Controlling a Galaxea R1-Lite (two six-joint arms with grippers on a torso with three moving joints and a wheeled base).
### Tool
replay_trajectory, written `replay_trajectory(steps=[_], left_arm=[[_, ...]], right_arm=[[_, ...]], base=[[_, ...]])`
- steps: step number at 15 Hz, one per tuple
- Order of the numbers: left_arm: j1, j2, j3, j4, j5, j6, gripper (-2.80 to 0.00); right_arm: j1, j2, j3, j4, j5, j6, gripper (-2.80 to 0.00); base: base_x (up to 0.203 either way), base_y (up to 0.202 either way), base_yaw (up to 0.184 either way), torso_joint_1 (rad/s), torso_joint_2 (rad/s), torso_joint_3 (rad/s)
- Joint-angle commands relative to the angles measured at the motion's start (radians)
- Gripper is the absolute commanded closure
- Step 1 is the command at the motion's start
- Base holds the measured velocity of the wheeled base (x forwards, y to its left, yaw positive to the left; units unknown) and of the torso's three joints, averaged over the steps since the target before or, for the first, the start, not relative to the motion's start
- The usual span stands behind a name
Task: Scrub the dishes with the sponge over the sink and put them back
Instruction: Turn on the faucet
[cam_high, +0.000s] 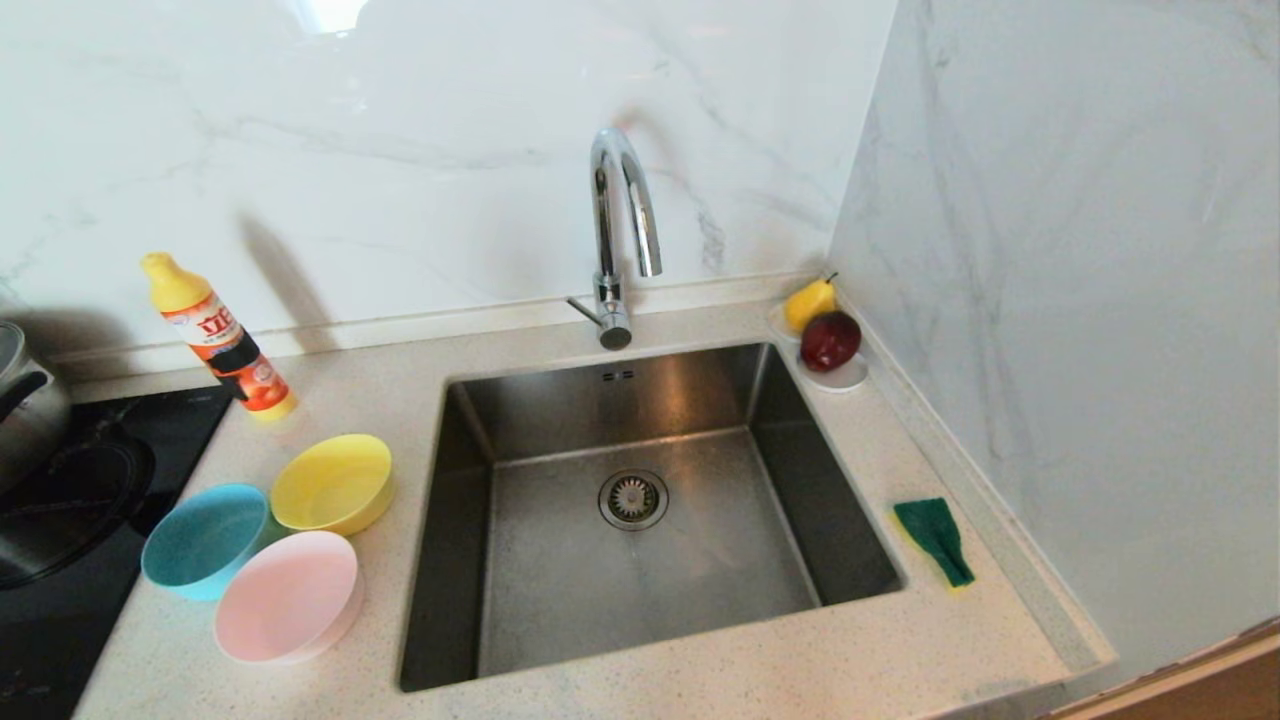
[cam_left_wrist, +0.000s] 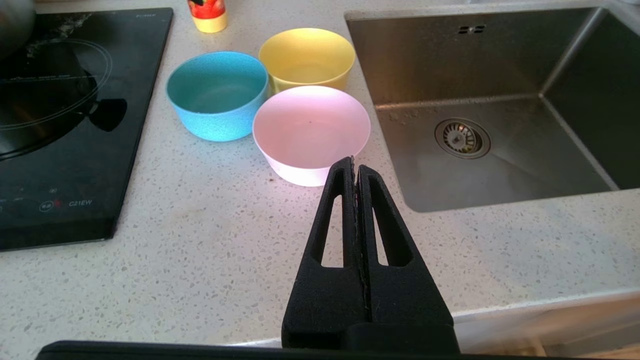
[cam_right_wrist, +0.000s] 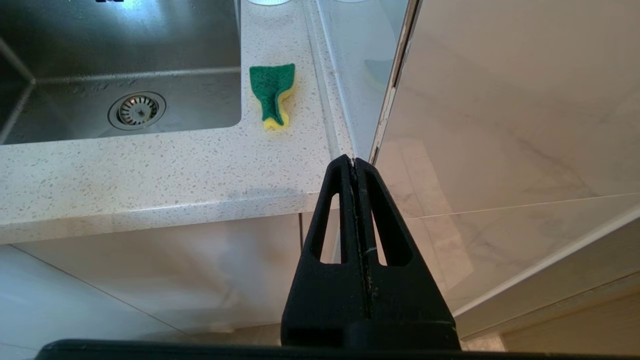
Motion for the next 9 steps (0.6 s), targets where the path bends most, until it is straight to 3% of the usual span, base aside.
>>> replay_trajectory(steps=[1, 6, 9], left_arm=[[0.0, 0.003, 0.018, 0.0, 0.002, 0.0, 0.0], [0.0, 0.003, -0.002, -0.003, 0.0, 0.014, 0.0], [0.0, 0.053, -0.228, 0.057, -0.046, 0.013, 0.0]], right_arm=[[0.001, 0.0, 0.0, 0.0, 0.0, 0.0, 0.0], [0.001, 0.0, 0.0, 0.0, 0.0, 0.001, 0.0], [0.001, 0.0, 0.0, 0.0, 0.0, 0.001, 0.0]], base=[[0.0, 0.0, 0.0, 0.0, 0.0, 0.0], [0.0, 0.0, 0.0, 0.0, 0.0, 0.0], [0.0, 0.0, 0.0, 0.0, 0.0, 0.0]])
